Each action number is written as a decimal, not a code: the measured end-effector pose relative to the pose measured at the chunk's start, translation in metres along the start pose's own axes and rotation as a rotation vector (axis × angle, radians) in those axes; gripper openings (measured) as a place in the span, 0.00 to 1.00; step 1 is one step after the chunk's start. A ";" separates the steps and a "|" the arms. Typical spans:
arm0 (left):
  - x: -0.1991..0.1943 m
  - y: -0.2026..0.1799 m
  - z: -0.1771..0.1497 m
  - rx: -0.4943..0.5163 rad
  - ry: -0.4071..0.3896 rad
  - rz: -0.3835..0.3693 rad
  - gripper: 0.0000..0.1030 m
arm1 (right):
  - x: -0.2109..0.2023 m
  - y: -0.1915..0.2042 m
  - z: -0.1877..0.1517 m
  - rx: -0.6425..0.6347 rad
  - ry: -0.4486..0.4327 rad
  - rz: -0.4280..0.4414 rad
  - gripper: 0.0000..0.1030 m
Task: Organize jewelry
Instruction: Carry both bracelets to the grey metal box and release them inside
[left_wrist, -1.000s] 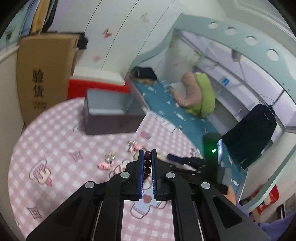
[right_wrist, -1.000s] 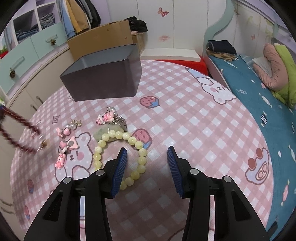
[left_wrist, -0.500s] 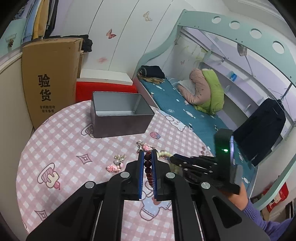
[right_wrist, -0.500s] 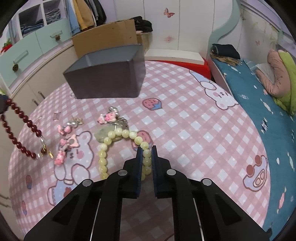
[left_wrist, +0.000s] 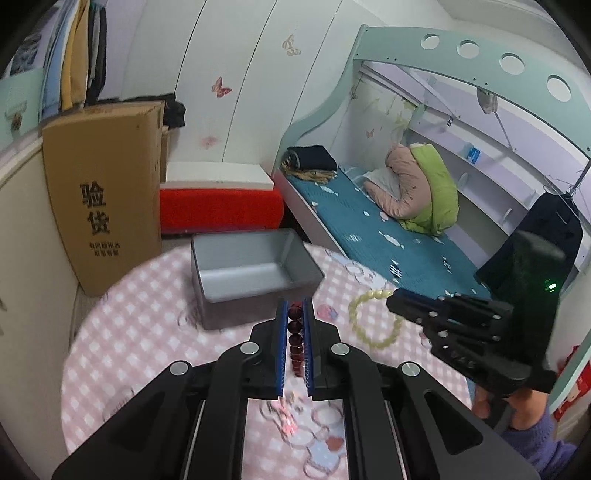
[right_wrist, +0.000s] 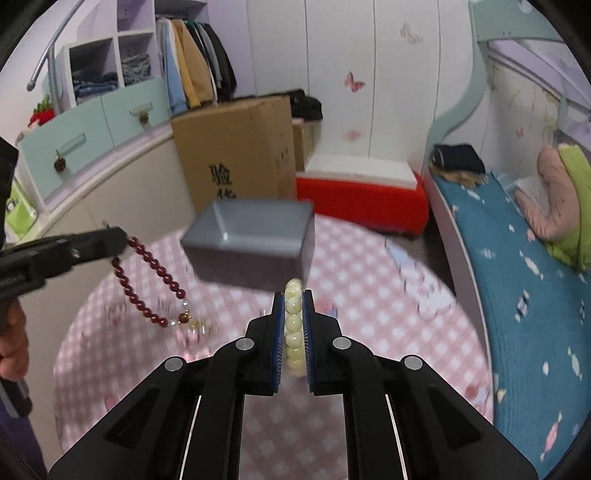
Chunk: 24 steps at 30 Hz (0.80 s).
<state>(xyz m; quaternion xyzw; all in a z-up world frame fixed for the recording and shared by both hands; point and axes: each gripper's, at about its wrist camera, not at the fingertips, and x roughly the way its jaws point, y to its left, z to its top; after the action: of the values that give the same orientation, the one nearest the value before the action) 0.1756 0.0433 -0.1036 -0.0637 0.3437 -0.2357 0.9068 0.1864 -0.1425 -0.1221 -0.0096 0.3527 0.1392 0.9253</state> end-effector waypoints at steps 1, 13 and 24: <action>0.002 0.001 0.006 0.003 -0.008 0.004 0.06 | 0.000 0.001 0.009 0.001 -0.013 0.006 0.10; 0.068 0.029 0.060 -0.039 0.038 0.085 0.06 | 0.060 0.016 0.076 0.051 -0.022 0.070 0.10; 0.123 0.053 0.032 -0.064 0.153 0.147 0.06 | 0.127 0.013 0.049 0.088 0.112 0.056 0.10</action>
<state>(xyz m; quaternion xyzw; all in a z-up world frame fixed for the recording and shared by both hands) 0.2970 0.0309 -0.1666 -0.0492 0.4231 -0.1617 0.8902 0.3049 -0.0922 -0.1672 0.0332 0.4097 0.1487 0.8994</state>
